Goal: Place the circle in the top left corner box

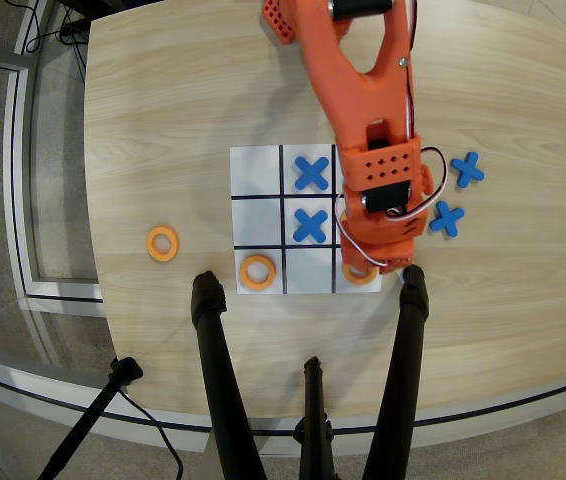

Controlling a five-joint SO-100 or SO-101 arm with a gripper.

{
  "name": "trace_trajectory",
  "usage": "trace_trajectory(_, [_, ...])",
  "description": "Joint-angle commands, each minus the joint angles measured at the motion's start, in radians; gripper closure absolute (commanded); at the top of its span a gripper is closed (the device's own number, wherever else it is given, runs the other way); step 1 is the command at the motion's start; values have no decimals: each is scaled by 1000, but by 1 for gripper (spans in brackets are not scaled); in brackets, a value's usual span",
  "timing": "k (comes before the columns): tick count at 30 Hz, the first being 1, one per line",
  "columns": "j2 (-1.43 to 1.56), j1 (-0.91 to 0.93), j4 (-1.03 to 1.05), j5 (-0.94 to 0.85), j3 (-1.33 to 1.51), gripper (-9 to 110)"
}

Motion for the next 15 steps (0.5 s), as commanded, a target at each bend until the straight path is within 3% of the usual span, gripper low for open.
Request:
trace_trajectory(1, [156, 23, 87, -3, -6, 96])
trace_trajectory(7, [637, 55, 371, 5, 235, 96])
trace_trajectory(15, [1364, 133, 423, -146, 946, 96])
